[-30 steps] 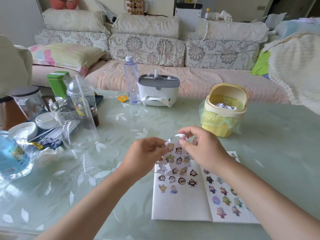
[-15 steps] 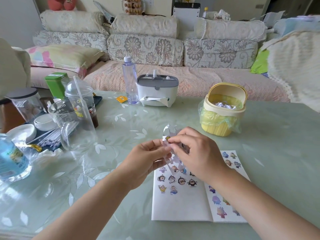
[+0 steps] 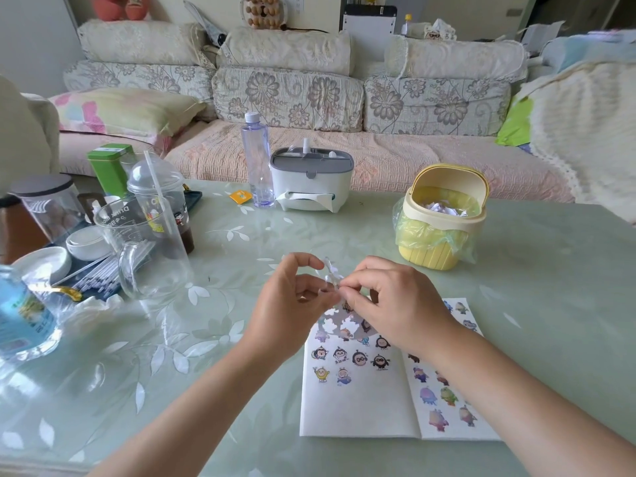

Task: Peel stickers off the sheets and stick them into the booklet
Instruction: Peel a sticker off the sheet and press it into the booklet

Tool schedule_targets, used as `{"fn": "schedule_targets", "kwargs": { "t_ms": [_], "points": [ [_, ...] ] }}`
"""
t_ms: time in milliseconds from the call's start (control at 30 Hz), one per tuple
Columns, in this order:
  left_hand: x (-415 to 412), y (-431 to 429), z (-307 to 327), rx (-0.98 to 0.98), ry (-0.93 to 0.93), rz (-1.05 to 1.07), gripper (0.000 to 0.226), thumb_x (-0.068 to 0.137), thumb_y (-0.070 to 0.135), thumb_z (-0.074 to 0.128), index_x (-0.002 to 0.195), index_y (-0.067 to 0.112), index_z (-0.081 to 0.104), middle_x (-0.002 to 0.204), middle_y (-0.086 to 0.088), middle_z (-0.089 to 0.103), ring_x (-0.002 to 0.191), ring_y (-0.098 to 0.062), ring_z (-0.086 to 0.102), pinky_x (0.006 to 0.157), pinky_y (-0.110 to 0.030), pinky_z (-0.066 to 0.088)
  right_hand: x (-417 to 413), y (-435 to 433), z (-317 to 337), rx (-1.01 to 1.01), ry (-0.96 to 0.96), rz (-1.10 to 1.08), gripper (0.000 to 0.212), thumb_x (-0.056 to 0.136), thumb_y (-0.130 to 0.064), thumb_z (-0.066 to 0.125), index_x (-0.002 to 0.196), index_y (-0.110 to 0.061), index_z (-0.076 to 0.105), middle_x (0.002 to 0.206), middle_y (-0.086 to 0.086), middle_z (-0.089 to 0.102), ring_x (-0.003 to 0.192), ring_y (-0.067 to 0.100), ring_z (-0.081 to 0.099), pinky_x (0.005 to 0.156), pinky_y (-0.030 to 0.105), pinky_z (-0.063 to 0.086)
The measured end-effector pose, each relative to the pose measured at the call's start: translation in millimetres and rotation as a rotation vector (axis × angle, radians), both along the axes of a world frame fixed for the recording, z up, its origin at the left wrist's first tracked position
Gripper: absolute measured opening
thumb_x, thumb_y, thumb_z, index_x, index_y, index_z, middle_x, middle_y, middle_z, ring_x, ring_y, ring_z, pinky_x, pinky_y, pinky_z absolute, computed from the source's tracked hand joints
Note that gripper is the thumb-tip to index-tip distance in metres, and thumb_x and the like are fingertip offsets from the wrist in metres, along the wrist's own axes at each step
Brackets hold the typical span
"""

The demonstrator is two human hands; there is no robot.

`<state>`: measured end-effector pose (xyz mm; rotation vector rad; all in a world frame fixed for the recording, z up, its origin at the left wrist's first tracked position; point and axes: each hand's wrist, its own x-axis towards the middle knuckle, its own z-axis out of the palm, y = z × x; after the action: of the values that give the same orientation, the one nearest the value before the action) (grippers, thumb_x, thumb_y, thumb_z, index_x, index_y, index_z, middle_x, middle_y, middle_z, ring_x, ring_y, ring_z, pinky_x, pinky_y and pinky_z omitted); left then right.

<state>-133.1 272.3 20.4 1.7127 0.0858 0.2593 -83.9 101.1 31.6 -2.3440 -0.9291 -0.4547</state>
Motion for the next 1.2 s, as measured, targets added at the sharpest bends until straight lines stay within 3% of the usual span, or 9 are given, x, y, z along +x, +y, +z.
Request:
{"fn": "schedule_targets", "kwargs": {
  "t_ms": [133,367,533,633,700,767,900,1033,1200],
  "points": [
    [0.4,-1.3,-0.8,0.079,-0.026,-0.026,0.038,0.083,0.008,0.078,0.103,0.029,0.054,0.078,0.005,0.074,0.063,-0.010,0.061,0.064,-0.020,0.049,0.7,-1.8,0.3,0.009,-0.018,-0.021,0.013,0.091,-0.034,0.066,0.080,-0.031,0.072,0.080,-0.020,0.058,0.060,-0.005,0.049,0.054,0.011,0.029],
    [0.4,-5.3,-5.2,-0.047,0.062,-0.094,0.030,0.088,0.003,0.067,0.108,0.025,0.061,0.075,0.000,0.066,0.071,-0.020,0.058,0.071,-0.037,0.048,-1.4,2.9,-3.8,0.006,-0.230,-0.081,0.023,0.094,-0.038,0.048,0.083,-0.025,0.063,0.086,-0.010,0.060,0.050,0.007,0.047,0.045,0.028,0.041],
    [2.2,-1.5,-3.6,-0.190,0.172,-0.122,0.025,0.089,-0.003,0.065,0.107,0.014,0.065,0.072,0.001,0.065,0.065,-0.014,0.062,0.067,-0.024,0.052,5.5,2.7,-7.8,-0.086,-0.415,0.037,0.021,0.099,-0.033,0.058,0.092,-0.021,0.073,0.090,-0.007,0.066,0.059,0.013,0.060,0.046,0.028,0.045],
    [4.1,4.2,-5.8,-0.162,0.239,-0.150,0.025,0.089,-0.002,0.065,0.108,0.014,0.065,0.073,0.000,0.064,0.065,-0.014,0.061,0.069,-0.025,0.053,5.4,2.4,-8.2,-0.113,-0.326,0.054,0.024,0.098,-0.037,0.053,0.089,-0.024,0.072,0.089,-0.011,0.066,0.060,0.012,0.061,0.047,0.026,0.044],
    [4.9,6.9,-9.7,-0.084,0.261,-0.145,0.027,0.089,0.001,0.064,0.111,0.017,0.062,0.075,0.000,0.061,0.068,-0.014,0.061,0.074,-0.030,0.053,4.8,2.5,-7.7,-0.168,-0.169,0.034,0.024,0.099,-0.040,0.050,0.092,-0.027,0.068,0.094,-0.013,0.065,0.064,0.012,0.062,0.052,0.025,0.043],
    [3.5,8.0,-16.0,0.155,0.200,-0.109,0.033,0.090,0.007,0.061,0.118,0.024,0.056,0.082,0.007,0.058,0.072,-0.006,0.059,0.072,-0.021,0.049,6.3,1.0,-10.9,-0.248,-0.017,0.019,0.019,0.100,-0.039,0.049,0.100,-0.028,0.065,0.102,-0.014,0.063,0.077,0.013,0.063,0.063,0.027,0.044],
    [1.3,10.1,-28.7,0.658,-0.134,-0.082,0.046,0.086,0.022,0.059,0.130,0.032,0.053,0.122,0.016,0.047,0.109,0.000,0.045,0.087,-0.006,0.035,3.1,4.6,-19.3,-0.326,0.062,0.007,0.019,0.100,-0.037,0.047,0.108,-0.027,0.061,0.109,-0.011,0.060,0.089,0.019,0.063,0.074,0.033,0.046],
    [7.8,17.2,-39.8,0.819,-0.118,-0.245,0.032,0.087,0.031,0.062,0.119,0.028,0.066,0.122,0.016,0.058,0.114,-0.005,0.045,0.094,-0.014,0.035,0.4,12.0,-27.5,-0.389,0.095,-0.018,0.013,0.094,-0.041,0.055,0.101,-0.031,0.060,0.106,-0.009,0.057,0.089,0.020,0.062,0.068,0.031,0.038],
    [9.1,22.7,-61.1,0.964,0.006,-0.355,0.049,0.085,0.043,0.051,0.134,0.039,0.056,0.143,0.021,0.048,0.135,-0.006,0.035,0.111,-0.034,0.035,-1.0,12.8,-41.7,-0.381,0.094,-0.017,0.012,0.088,-0.034,0.061,0.096,-0.033,0.069,0.100,-0.010,0.065,0.093,0.012,0.062,0.069,0.024,0.032]
  ]
}}
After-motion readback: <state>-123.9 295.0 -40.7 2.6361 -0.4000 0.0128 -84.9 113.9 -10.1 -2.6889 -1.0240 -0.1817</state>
